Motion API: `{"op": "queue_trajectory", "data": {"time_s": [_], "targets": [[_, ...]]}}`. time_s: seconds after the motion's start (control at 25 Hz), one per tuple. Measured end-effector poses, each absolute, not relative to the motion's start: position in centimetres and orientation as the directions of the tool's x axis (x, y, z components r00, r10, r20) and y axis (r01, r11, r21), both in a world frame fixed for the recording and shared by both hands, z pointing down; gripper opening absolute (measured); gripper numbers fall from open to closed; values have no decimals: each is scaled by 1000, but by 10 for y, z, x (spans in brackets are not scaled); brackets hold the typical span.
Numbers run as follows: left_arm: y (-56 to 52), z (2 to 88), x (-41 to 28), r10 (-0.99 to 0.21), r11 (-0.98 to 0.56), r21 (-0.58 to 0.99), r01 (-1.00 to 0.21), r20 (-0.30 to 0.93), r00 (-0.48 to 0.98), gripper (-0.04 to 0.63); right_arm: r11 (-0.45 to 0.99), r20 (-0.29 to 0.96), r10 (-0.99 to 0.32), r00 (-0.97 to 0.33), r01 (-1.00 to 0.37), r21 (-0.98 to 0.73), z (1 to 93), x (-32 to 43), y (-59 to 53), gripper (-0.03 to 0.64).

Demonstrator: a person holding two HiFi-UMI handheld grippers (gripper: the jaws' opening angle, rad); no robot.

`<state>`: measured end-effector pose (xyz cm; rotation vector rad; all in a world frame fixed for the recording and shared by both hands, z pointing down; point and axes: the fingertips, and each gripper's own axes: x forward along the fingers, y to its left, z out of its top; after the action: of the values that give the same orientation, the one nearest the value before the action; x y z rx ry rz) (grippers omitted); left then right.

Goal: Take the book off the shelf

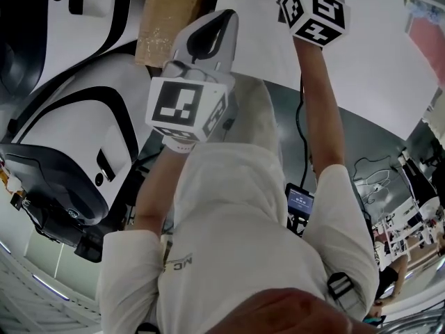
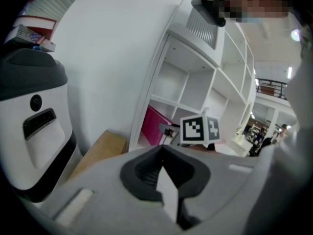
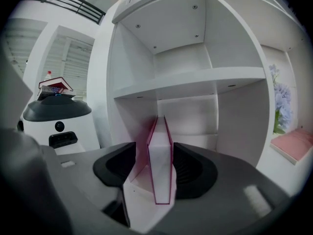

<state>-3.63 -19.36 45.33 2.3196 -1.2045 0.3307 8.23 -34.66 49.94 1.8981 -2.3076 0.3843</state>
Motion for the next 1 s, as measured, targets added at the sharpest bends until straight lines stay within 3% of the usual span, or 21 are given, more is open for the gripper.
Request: {"op": "queue_trajectory", "data": {"time_s": [0.2, 0.28, 0.32, 1.0], "targets": [[-195, 456, -39, -694, -477, 324, -817, 432, 576, 0, 184, 279, -938, -207, -977, -107, 507, 81, -363, 233], [-196, 457, -39, -695, -475, 324, -818, 432, 575, 0, 171, 289, -937, -194, -980, -103, 509, 83, -366, 154], [-196, 457, -39, -694, -475, 325, -818, 433, 575, 0, 166, 290, -938, -188, -981, -100, 509, 84, -366, 149], [-194, 432, -23, -683, -516, 293, -805, 425, 594, 0, 202, 271, -937, -221, -975, -97, 489, 95, -314, 141]]}}
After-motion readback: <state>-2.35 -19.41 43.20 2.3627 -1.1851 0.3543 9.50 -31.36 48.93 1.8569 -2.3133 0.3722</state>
